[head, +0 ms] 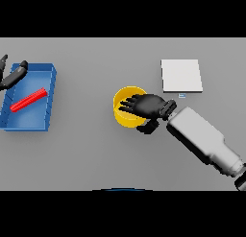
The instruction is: Pick up the red beaker and tilt it to pour out 1 green nut into yellow bowl. Pick up the yellow bowl and place it on the metallic measuring scale.
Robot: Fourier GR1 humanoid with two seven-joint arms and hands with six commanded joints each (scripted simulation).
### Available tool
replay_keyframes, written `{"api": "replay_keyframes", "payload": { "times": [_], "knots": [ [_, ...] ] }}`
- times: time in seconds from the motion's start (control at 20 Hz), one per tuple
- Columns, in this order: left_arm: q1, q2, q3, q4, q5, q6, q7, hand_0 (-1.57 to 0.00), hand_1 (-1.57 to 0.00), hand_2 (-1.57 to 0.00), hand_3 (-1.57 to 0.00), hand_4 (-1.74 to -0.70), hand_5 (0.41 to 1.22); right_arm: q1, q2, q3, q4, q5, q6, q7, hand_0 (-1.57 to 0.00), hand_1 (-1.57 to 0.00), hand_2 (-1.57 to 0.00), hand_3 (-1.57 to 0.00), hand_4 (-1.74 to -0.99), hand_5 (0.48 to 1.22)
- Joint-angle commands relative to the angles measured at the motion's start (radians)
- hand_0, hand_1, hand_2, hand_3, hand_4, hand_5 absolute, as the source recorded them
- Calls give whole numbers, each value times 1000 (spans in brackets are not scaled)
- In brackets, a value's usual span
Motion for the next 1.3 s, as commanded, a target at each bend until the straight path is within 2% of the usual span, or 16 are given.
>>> {"api": "replay_keyframes", "payload": {
  "times": [0.0, 0.1, 0.15, 0.2, 0.25, 0.35, 0.45, 0.5, 0.55, 0.7, 0.85, 0.9, 0.95, 1.1, 1.25],
  "knots": [
    [-6, -8, -2, 10, -1, -1, 2, 1, 1, 1, 1, -719, 686, -5, 6, -5, 2, -7, 8, 3, 1, 1, 1, 1, -1305, 763],
    [4, -3, -2, -2, -4, 11, 2, 1, 1, 1, 1, -713, 686, 5, 17, -8, 19, -10, 21, 36, -3, -16, -19, -43, -1336, 810],
    [9, 6, 3, 8, -1, -3, -12, 1, 1, 1, 1, -712, 689, 3, 16, -7, 10, -12, 34, 36, -110, -97, -86, -96, -1360, 842],
    [6, 11, 5, -1, 0, -1, -9, 1, 1, 1, 1, -714, 691, 9, 18, -3, 12, -9, 29, 34, -287, -236, -176, -173, -1387, 873],
    [2, 6, 5, 5, 1, -2, -10, 1, 1, 1, 1, -716, 692, -1, 16, 1, 15, -4, 29, 20, -544, -473, -310, -262, -1420, 943],
    [-1, 1, 3, 10, -2, 2, -2, 1, 1, 1, 1, -719, 692, -1, 11, 2, 19, -9, 18, -8, -914, -869, -695, -456, -1512, 1043],
    [-1, 2, 3, 3, -3, 6, -8, 1, 1, 1, 1, -722, 696, -8, 21, -2, 21, -16, 31, -9, -1150, -1121, -1010, -716, -1586, 1107],
    [0, 1, 5, 2, 0, 6, -10, 1, 1, 1, 1, -724, 696, -5, 23, -2, 18, -16, 24, -1, -1235, -1211, -1122, -834, -1614, 1130],
    [6, 5, 5, 6, -1, 4, -11, 1, 1, 1, 1, -725, 699, -4, 7, -1, 11, -16, 22, -18, -1302, -1283, -1164, -941, -1640, 1148],
    [-7, 8, 1, 0, -1, -9, 0, 1, 1, 1, 1, -722, 695, 1, 2, 9, -4, -6, 9, 2, -1433, -1424, -1240, -1183, -1689, 1184],
    [6, 12, 3, -3, -1, -5, -4, 1, 1, 1, 1, -719, 695, -4, 1, -7, 7, -19, -18, -18, -1500, -1496, -1309, -1254, -1714, 1202],
    [2, 10, -2, -5, -3, -8, 1, 1, 1, 1, 1, -717, 693, -1, 12, -8, 2, -22, -18, 0, -1515, -1511, -1314, -1285, -1720, 1206],
    [-2, 6, 1, 3, -2, -8, -2, 1, 1, 1, 1, -716, 694, -11, 4, -19, 5, -31, -12, -26, -1526, -1523, -1319, -1311, -1724, 1209],
    [5, 9, 2, 4, 0, -8, 1, 1, 1, 1, 1, -719, 696, -3, -24, -50, -46, -59, 28, -2, -1548, -1546, -1337, -1331, -1732, 1215],
    [-2, 3, -4, -2, -4, -4, 7, 1, 1, 1, 1, -724, 693, 8, -60, -94, -138, -88, 79, 32, -1559, -1558, -1414, -1252, -1737, 1218]
  ]
}}
